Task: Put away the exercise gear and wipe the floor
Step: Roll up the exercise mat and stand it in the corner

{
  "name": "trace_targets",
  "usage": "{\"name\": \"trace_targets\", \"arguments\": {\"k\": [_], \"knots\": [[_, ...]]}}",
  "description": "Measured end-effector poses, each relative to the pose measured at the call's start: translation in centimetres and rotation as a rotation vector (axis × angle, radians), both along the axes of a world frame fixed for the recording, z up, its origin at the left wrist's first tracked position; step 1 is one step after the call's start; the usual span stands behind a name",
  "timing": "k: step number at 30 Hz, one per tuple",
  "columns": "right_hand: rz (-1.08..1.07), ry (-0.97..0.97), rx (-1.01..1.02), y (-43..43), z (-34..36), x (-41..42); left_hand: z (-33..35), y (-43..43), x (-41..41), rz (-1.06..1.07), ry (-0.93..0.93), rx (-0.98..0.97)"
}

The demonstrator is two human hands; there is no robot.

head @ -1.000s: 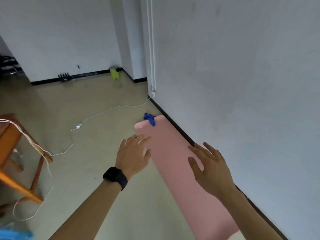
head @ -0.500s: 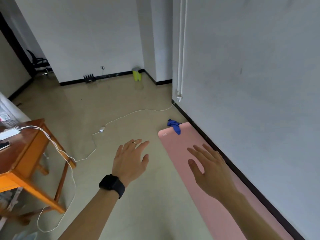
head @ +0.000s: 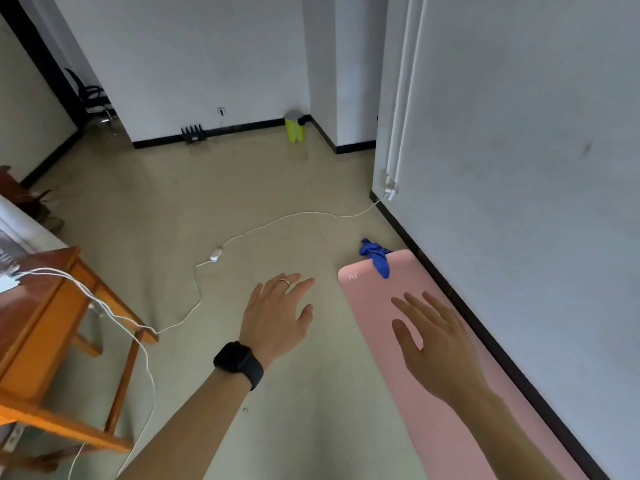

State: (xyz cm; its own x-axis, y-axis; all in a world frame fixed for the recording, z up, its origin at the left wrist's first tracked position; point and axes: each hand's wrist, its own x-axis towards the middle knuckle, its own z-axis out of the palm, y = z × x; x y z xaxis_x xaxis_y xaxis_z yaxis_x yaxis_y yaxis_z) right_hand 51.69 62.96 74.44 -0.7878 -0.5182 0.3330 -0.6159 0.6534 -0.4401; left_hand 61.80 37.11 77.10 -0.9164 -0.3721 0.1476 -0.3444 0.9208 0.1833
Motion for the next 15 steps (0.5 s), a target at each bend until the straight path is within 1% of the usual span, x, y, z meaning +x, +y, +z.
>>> {"name": "trace_targets", "arguments": {"k": [8,15], "knots": [[-0.048,0.005,0.056,-11.2,-2.6,-13.3,-3.5,-13.4,-13.1,-0.026,-0.052,0.025],[-0.151,-0.036,0.114,-19.9,-3.2,-23.5,-4.2,-23.1,-26.8,-0.147,-0.106,0.042]]}}
